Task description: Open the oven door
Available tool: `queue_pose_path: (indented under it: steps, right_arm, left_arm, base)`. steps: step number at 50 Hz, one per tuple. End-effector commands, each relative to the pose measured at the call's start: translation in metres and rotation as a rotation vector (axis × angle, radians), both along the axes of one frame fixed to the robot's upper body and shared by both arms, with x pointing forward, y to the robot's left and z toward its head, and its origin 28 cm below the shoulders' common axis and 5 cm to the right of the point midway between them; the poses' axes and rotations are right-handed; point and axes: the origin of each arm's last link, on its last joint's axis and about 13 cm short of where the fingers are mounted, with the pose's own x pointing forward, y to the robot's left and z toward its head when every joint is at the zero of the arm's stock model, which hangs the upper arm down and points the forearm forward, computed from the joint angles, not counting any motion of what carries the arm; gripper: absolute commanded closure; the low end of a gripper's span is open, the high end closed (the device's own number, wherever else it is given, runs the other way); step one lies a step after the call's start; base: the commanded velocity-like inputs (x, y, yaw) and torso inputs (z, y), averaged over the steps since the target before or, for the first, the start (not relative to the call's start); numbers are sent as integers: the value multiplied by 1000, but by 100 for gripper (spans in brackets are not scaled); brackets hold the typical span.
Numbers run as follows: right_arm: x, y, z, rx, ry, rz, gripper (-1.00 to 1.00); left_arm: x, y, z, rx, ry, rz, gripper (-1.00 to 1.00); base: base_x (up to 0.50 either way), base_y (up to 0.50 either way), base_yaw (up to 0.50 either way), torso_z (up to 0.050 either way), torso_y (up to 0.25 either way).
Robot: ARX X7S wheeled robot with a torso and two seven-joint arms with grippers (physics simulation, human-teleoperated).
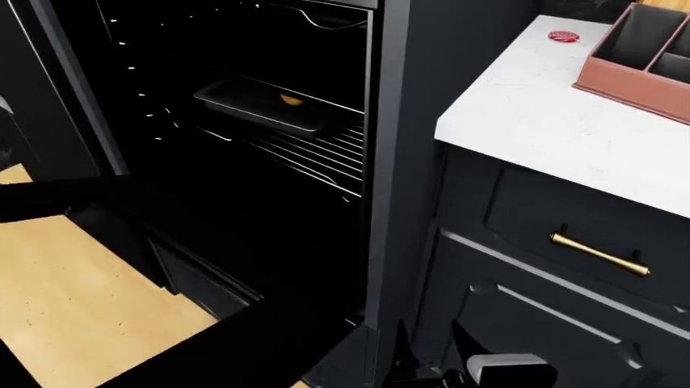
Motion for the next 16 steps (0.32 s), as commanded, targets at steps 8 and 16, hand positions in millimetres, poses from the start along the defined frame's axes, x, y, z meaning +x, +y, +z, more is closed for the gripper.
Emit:
queue_pose_path:
  steps: [8,16]
  right_arm:
    - [1,1,-2,-3,5,2,-100]
    - [2,0,-5,5,11,2,-100]
  left_arm:
    - [-151,-73,2,-438,556,71,100]
    - [-154,-76,-4,-475,624,90,100]
  base:
    - [0,-4,2,0,0]
    - [1,-5,0,-1,0]
